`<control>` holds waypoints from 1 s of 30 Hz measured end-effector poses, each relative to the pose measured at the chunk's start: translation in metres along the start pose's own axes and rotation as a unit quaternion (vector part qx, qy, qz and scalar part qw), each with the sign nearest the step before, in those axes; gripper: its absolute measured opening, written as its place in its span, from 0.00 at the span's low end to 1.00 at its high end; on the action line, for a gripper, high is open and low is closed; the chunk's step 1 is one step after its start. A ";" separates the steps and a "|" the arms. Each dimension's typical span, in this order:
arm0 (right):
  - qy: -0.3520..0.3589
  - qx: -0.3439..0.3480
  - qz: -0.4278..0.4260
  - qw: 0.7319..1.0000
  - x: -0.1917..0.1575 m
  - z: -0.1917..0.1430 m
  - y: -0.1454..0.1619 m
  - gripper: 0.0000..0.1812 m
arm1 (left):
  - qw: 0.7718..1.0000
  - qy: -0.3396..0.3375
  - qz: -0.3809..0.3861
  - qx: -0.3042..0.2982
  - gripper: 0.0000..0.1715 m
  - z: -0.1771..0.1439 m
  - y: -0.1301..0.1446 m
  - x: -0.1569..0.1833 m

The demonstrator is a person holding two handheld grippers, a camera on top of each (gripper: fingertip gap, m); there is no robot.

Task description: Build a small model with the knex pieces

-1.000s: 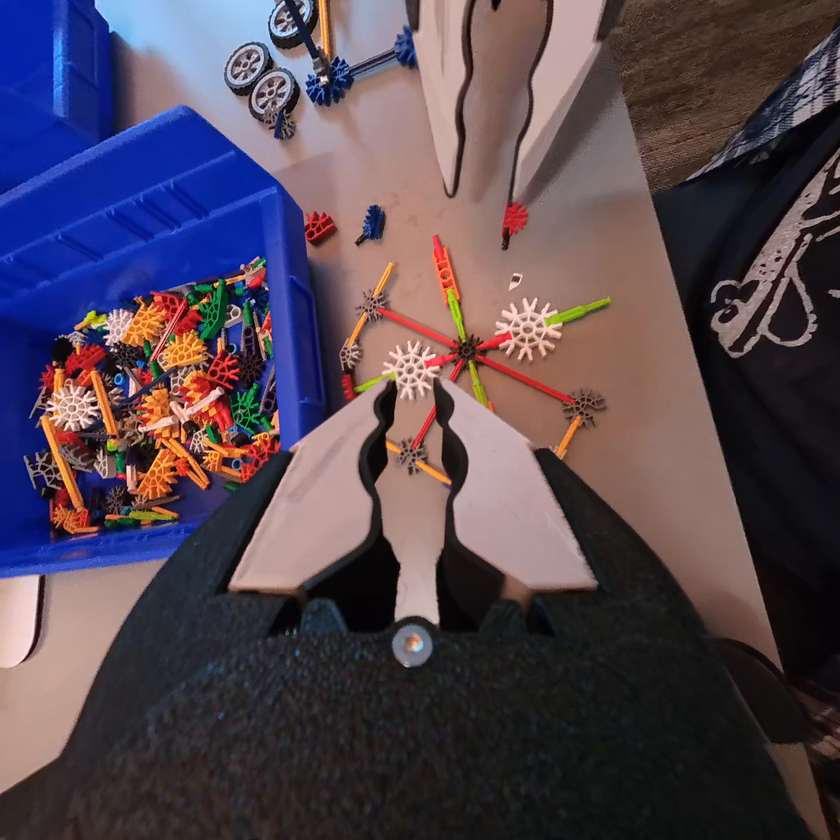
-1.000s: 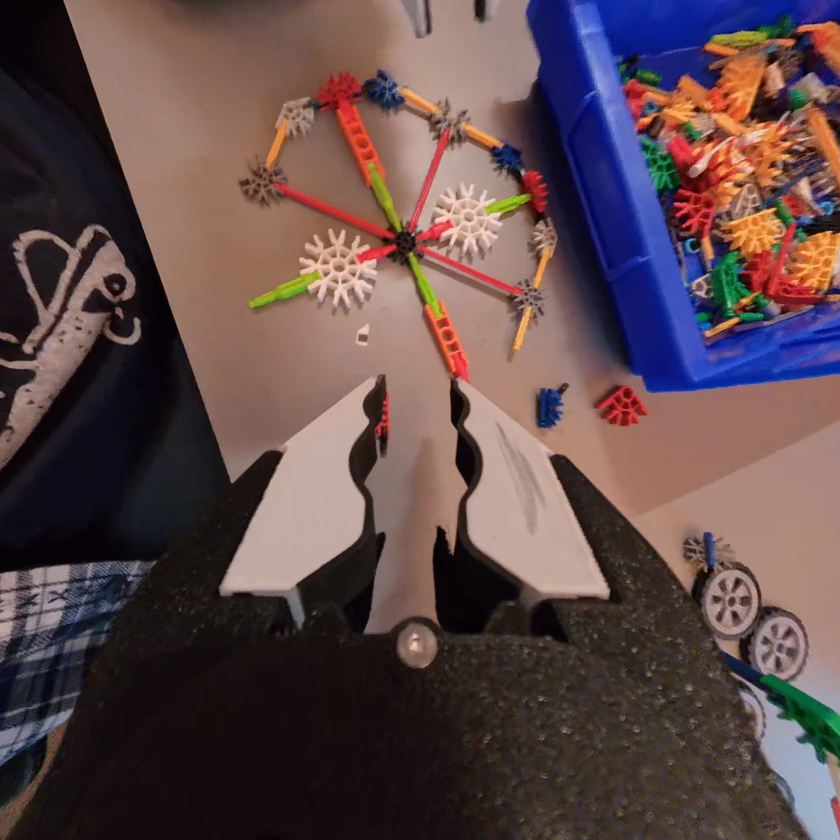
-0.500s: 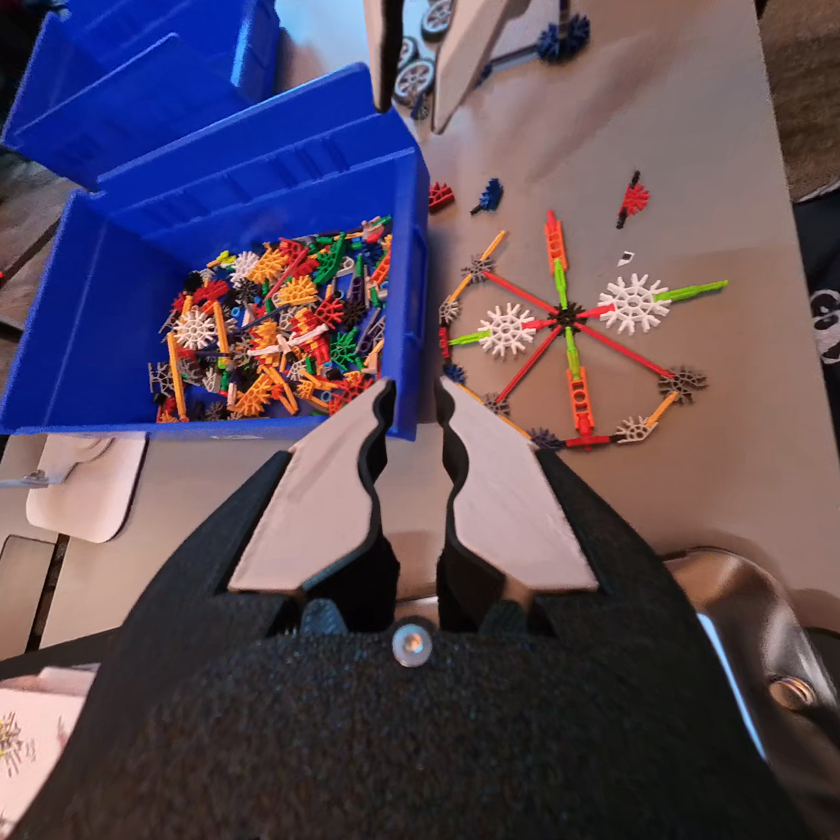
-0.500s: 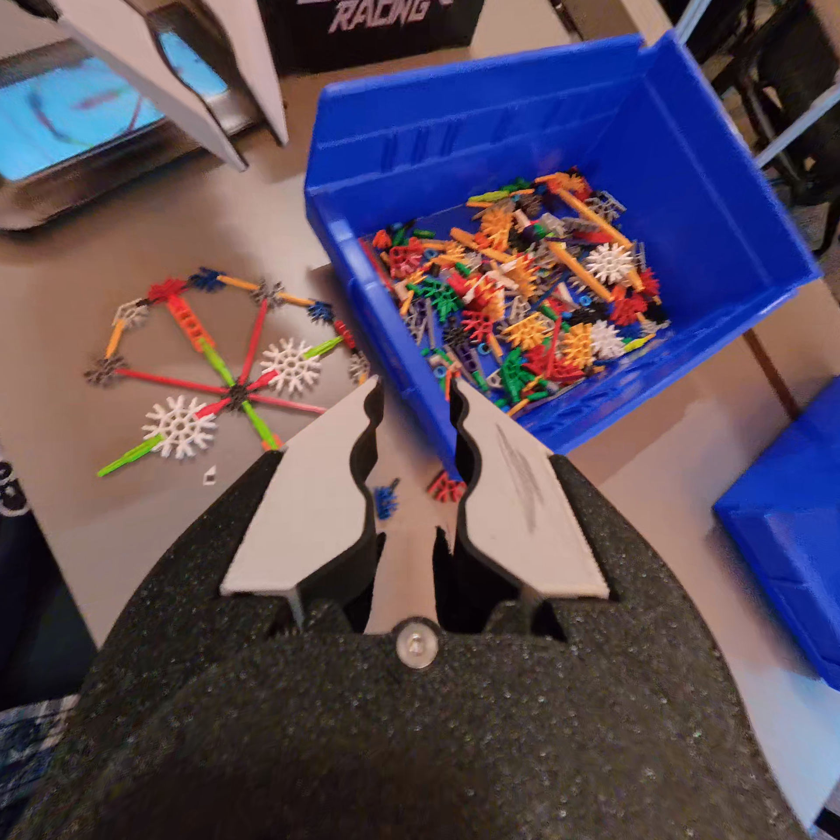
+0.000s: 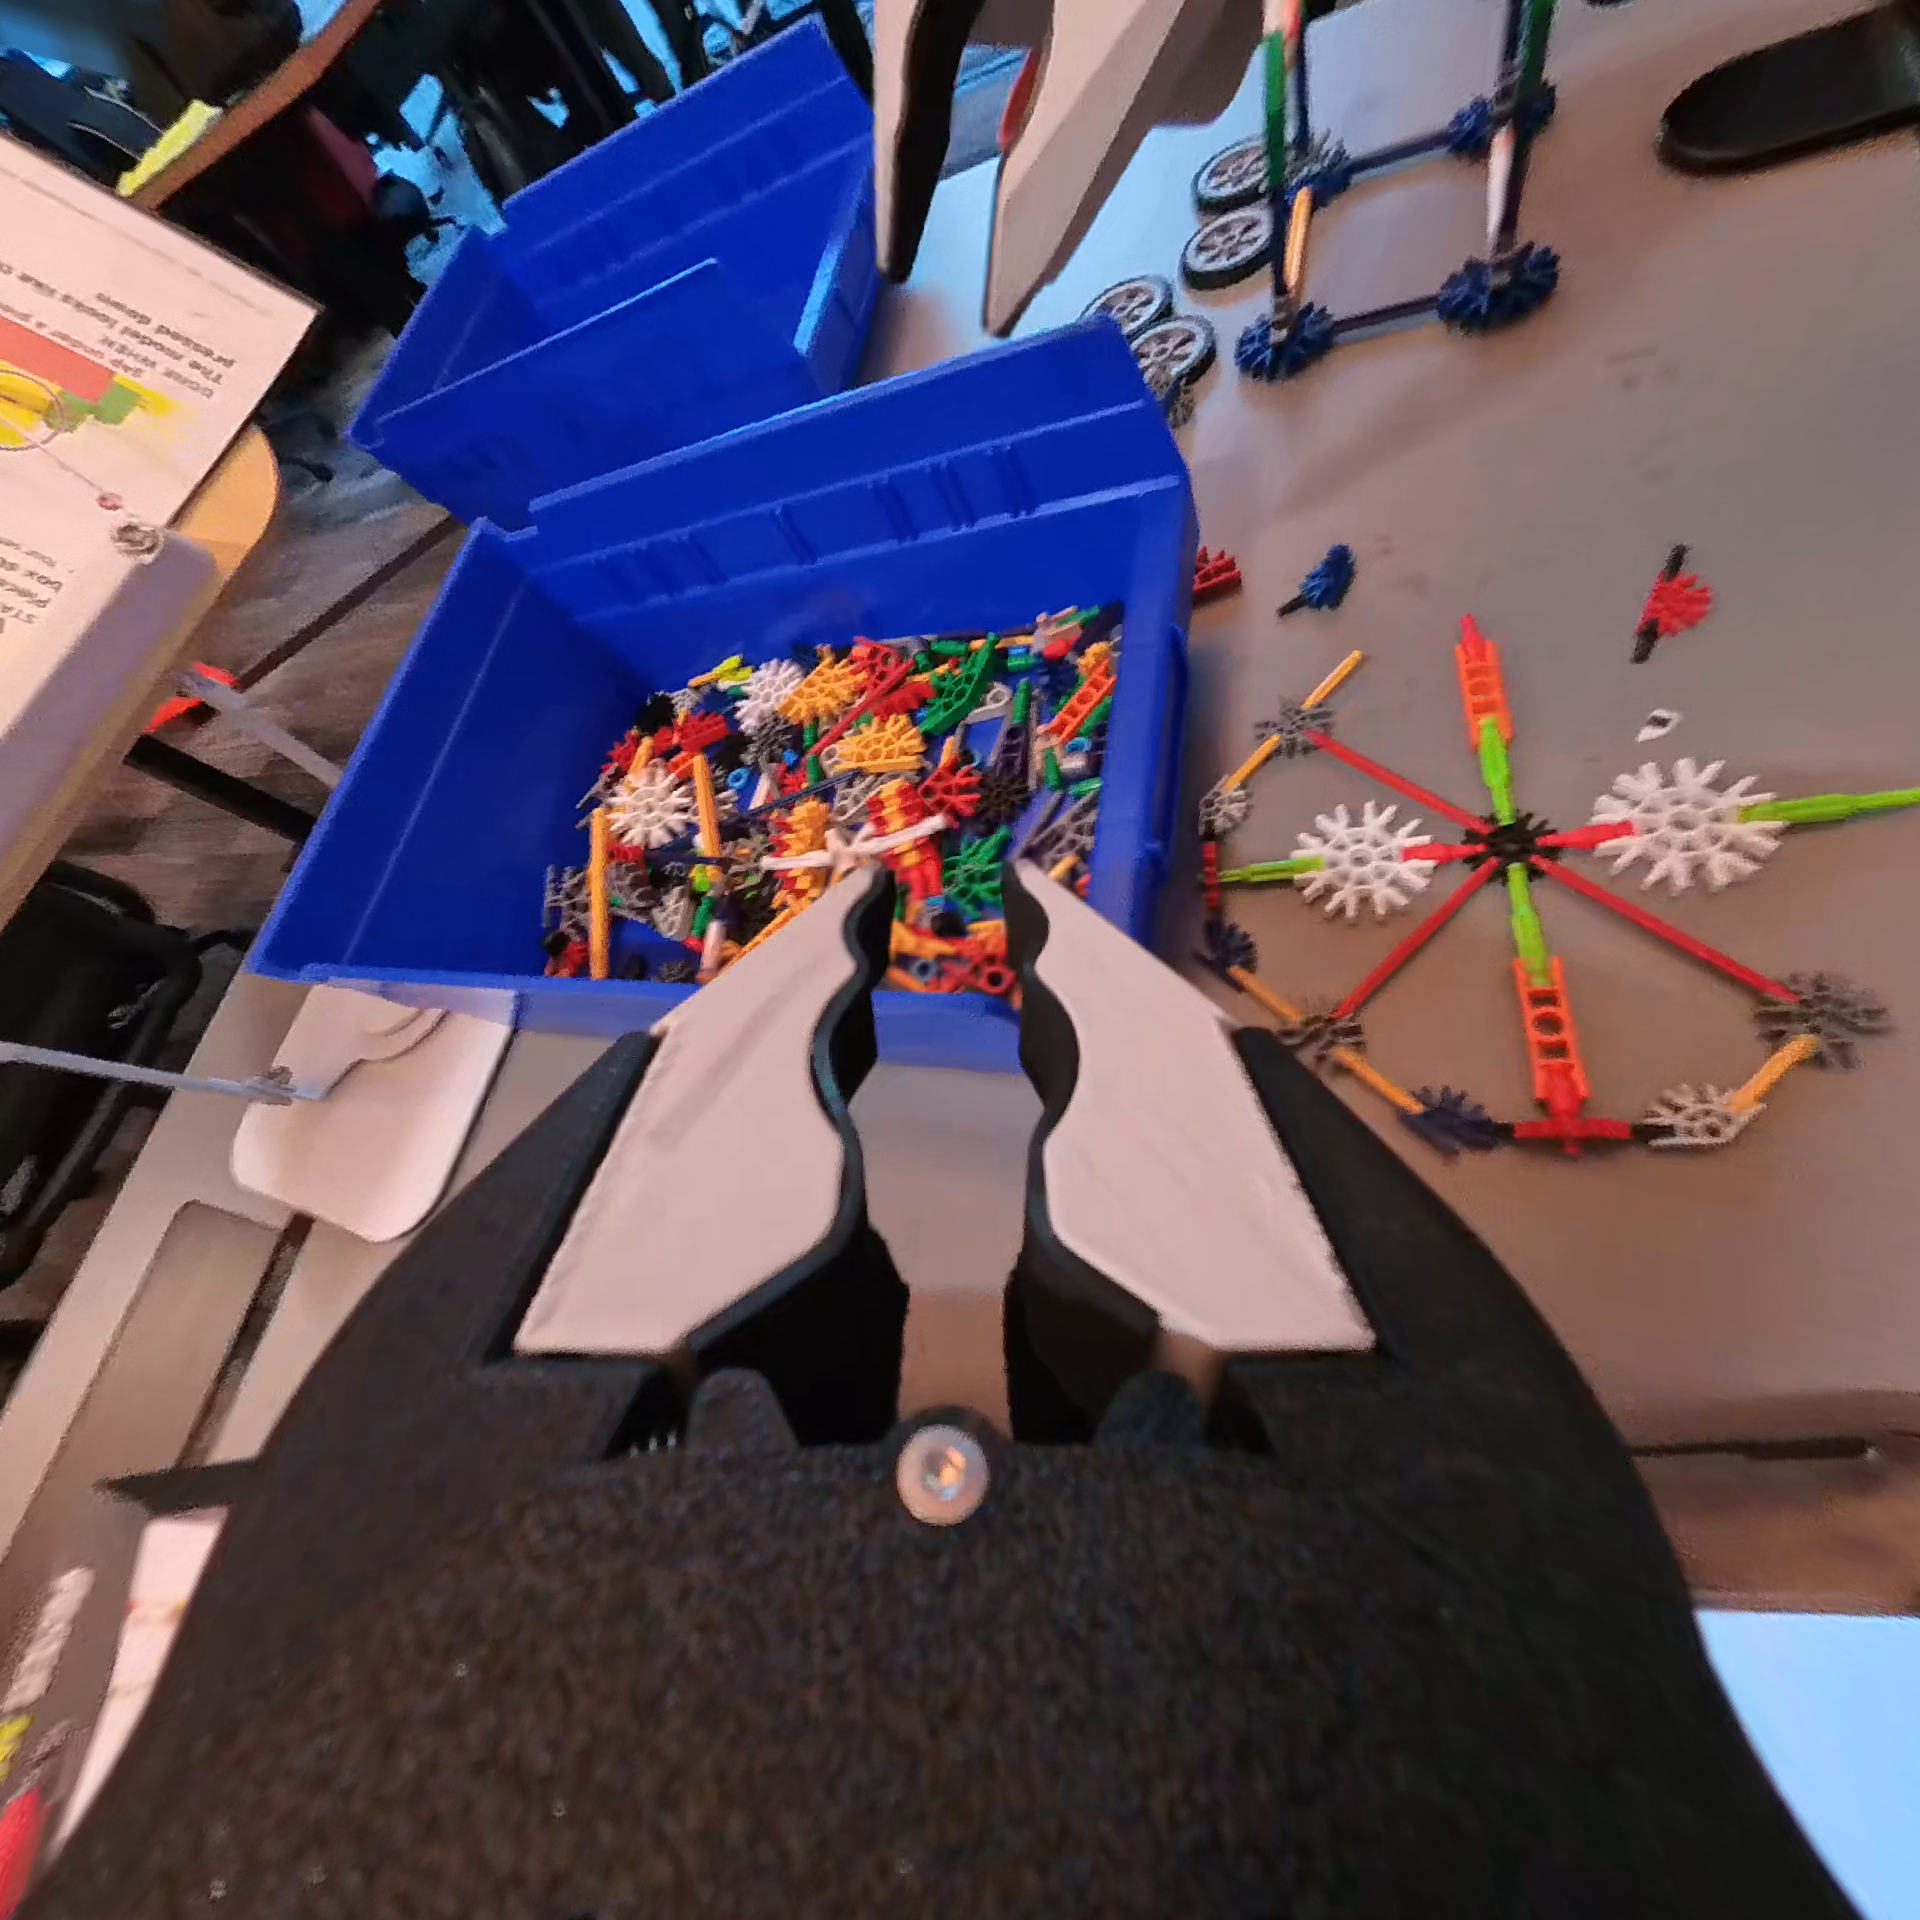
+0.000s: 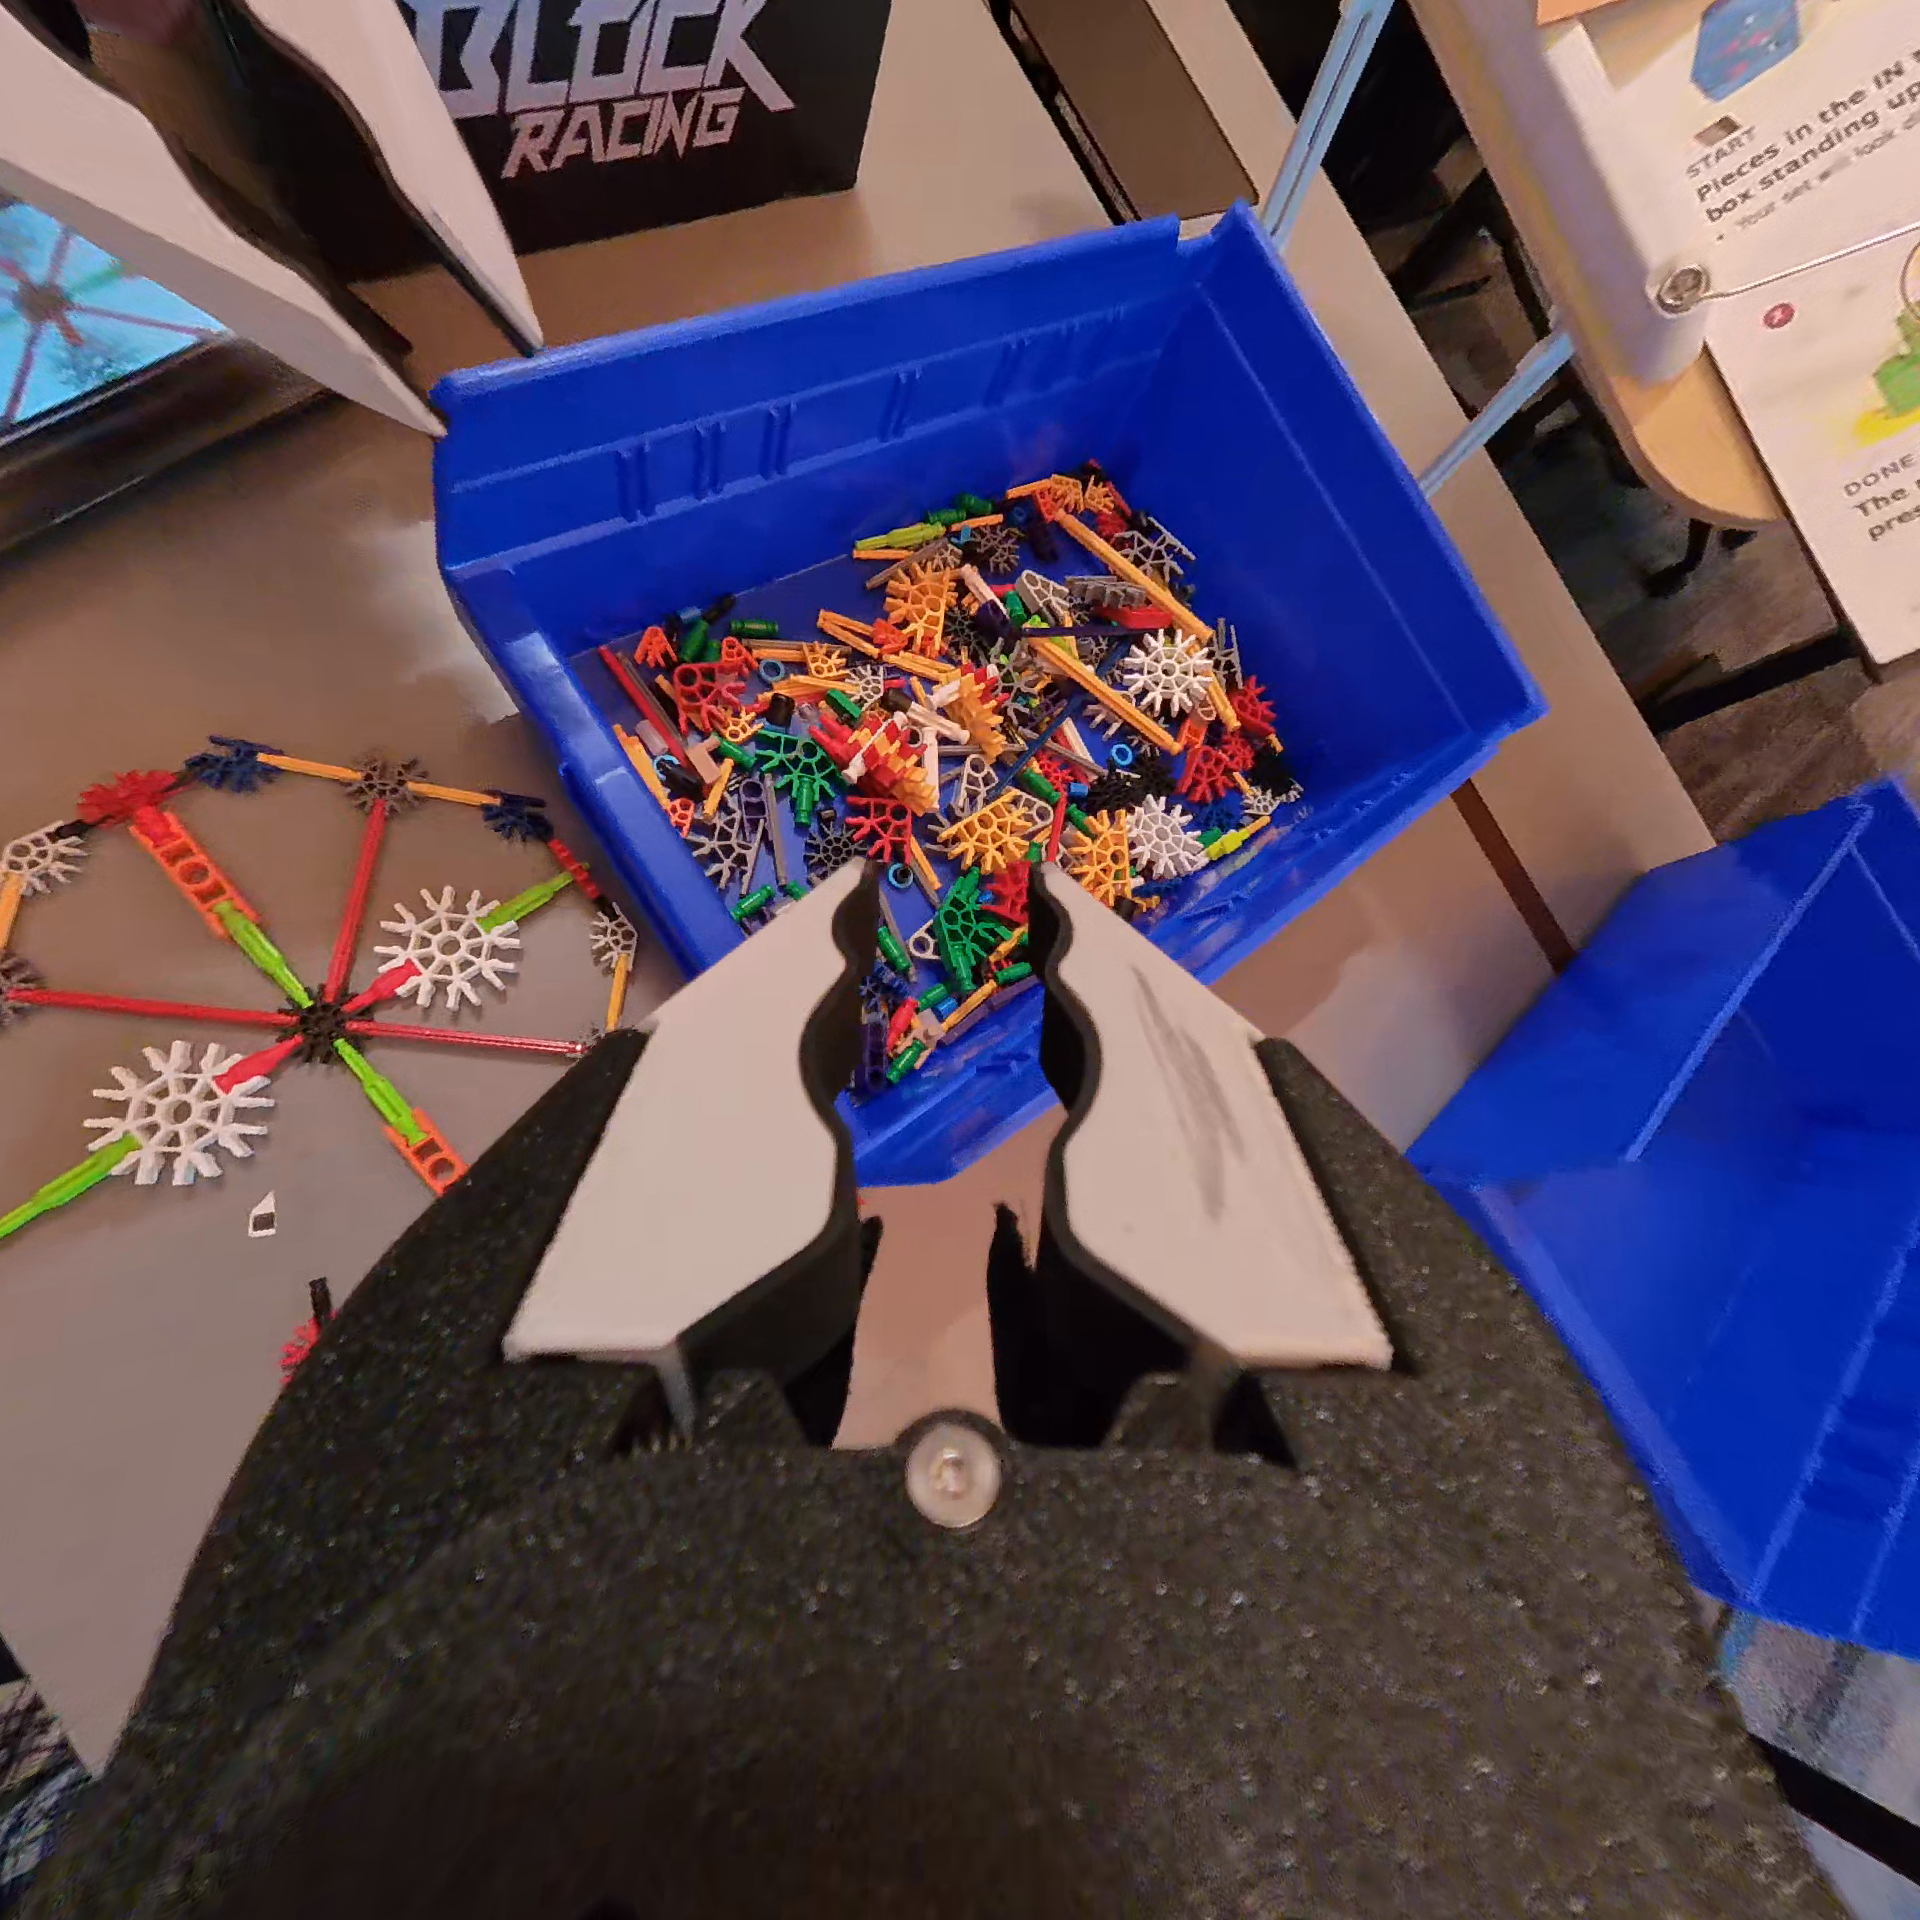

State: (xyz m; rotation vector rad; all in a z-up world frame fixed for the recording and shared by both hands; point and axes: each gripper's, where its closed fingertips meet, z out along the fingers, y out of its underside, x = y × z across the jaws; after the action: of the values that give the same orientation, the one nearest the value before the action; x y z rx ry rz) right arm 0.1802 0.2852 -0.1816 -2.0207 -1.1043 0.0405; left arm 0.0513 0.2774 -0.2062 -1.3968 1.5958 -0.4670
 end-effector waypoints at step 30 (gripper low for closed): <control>-0.113 -0.072 -0.046 0.990 -0.018 0.091 -0.030 0.16 | 0.999 0.012 -0.012 0.031 0.11 -0.006 0.001 0.001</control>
State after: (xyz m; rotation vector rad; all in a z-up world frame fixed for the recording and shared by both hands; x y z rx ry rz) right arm 0.1139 0.3391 -0.2288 -2.1298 -1.3756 0.1505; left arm 0.0458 0.2749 -0.2048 -1.3703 1.5715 -0.5442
